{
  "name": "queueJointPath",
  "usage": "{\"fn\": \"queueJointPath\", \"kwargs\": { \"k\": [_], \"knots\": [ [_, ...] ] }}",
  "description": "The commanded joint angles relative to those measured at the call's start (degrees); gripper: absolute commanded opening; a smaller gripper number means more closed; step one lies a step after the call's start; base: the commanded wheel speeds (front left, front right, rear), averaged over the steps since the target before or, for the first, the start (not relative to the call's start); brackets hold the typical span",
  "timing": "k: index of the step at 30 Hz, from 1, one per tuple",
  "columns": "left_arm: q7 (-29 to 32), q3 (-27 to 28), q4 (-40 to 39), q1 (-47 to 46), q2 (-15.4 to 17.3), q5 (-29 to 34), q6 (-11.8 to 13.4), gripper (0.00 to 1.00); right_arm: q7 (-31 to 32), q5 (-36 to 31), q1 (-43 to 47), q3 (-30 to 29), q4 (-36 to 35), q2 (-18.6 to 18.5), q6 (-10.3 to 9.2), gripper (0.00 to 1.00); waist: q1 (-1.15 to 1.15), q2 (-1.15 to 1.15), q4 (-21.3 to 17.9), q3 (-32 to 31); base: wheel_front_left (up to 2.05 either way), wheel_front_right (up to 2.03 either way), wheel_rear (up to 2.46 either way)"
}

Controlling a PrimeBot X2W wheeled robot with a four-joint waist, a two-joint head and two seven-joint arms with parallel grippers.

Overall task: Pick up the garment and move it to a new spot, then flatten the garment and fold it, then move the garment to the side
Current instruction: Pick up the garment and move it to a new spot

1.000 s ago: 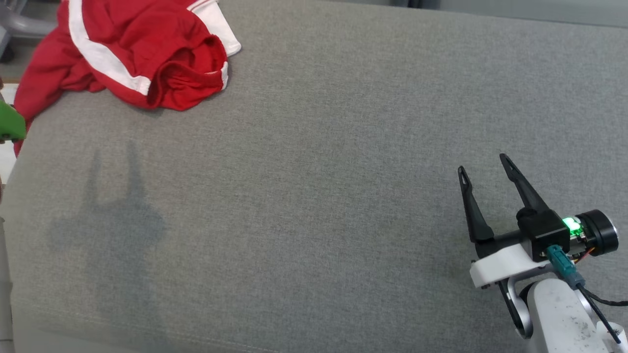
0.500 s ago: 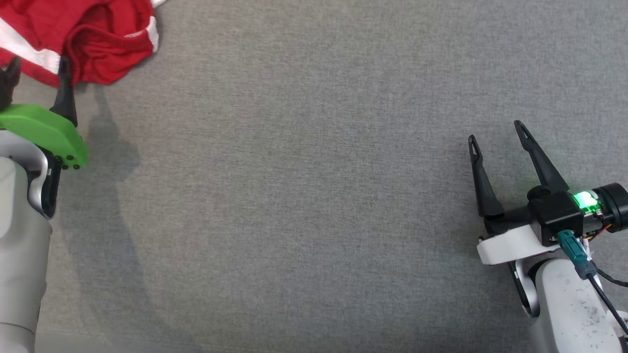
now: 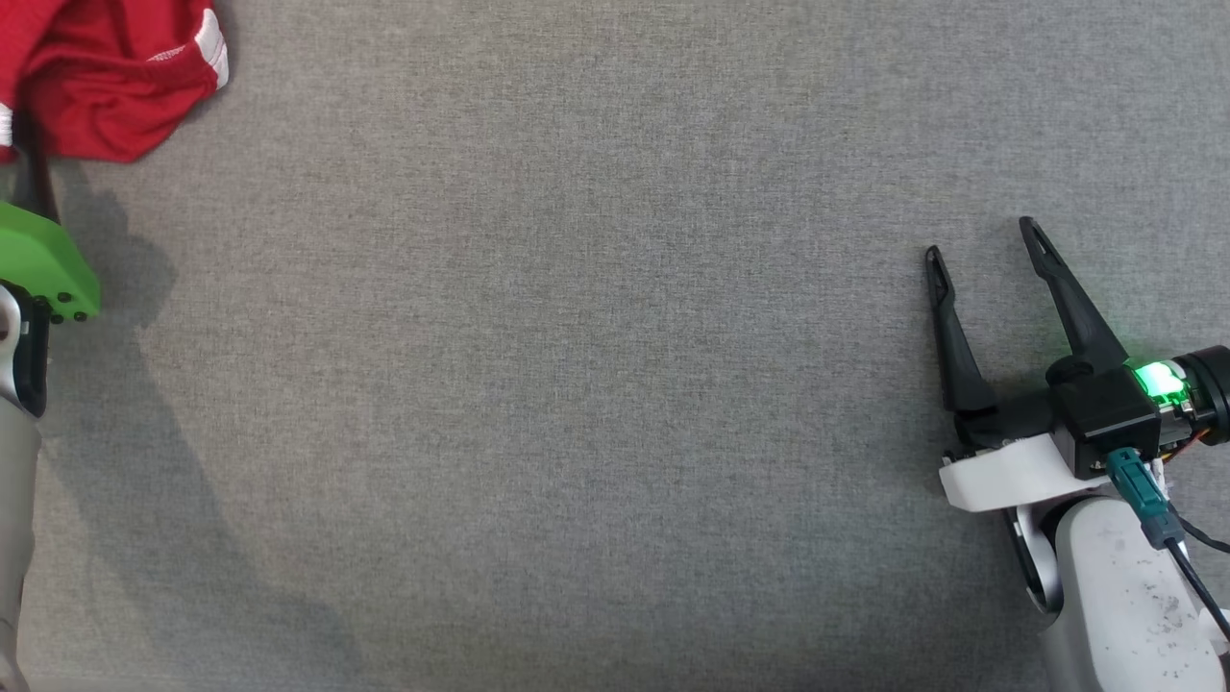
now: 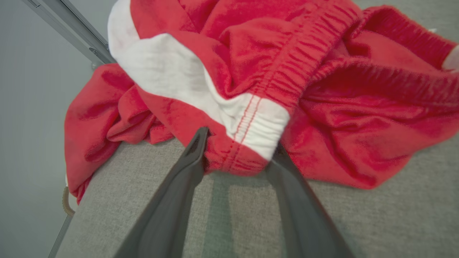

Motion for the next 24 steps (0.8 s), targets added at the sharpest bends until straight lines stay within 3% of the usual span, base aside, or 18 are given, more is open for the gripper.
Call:
{"fn": "queueJointPath", "kwargs": {
  "k": [1, 11, 18, 24],
  "knots": [
    [-0.60, 0.09, 0.59, -1.25, 0.00, -0.40, 0.35, 0.00, 0.02, 0.05, -0.15, -0.38, 1.09, -0.47, -0.06, 1.00, 0.00, 0.00, -0.12, -0.13, 0.00, 0.00, 0.00],
    [-2.34, -1.81, -0.28, -1.07, 0.77, 1.47, -0.36, 0.00, 0.01, 2.82, 0.00, 0.44, 2.60, -0.40, -0.06, 1.00, 0.00, 0.00, -0.81, -4.44, 0.00, 0.00, 0.00],
    [-2.31, -5.75, -6.55, -1.70, 1.61, 4.07, -0.82, 0.00, -0.01, 5.99, 1.41, 0.91, 4.62, -0.37, -0.06, 1.00, 0.00, 0.00, -1.58, -10.94, 0.00, 0.00, 0.00],
    [1.36, -9.76, -13.53, -2.91, -0.06, 6.15, -0.97, 0.00, -0.02, 8.71, 2.86, 0.58, 5.94, -0.36, -0.06, 1.00, 0.00, 0.00, -3.14, -16.45, 0.00, 0.00, 0.00]
  ]
}}
